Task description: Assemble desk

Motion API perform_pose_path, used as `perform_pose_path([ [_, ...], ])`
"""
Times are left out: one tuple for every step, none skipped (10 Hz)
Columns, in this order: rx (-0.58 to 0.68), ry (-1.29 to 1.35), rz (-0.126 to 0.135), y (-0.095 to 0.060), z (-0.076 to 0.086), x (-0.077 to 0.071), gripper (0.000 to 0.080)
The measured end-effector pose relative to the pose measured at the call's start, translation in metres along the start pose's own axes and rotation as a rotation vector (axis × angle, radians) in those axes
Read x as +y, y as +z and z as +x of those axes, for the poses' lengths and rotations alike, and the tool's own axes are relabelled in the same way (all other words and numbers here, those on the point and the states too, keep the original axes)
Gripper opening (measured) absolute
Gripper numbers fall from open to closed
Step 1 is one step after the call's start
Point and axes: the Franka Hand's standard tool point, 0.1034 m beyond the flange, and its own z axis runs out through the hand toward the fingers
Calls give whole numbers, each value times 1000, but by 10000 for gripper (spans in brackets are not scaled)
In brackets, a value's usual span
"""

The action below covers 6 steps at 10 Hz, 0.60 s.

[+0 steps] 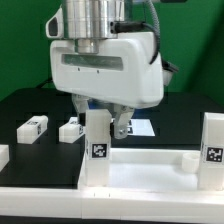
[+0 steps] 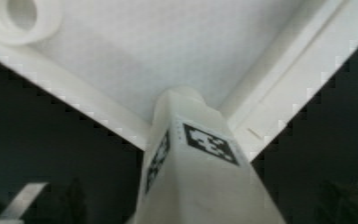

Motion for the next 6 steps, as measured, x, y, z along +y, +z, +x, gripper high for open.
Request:
perform_pose_path([
  [0,-95,0,0,0,0,649],
  [1,-176,1,0,2,2,649],
  [1,-277,0,0,3,3,649],
  [3,-329,-4,0,2,1,649],
  [5,-436,-13,0,1,1,649],
  [6,-529,-19,0,1,1,649],
])
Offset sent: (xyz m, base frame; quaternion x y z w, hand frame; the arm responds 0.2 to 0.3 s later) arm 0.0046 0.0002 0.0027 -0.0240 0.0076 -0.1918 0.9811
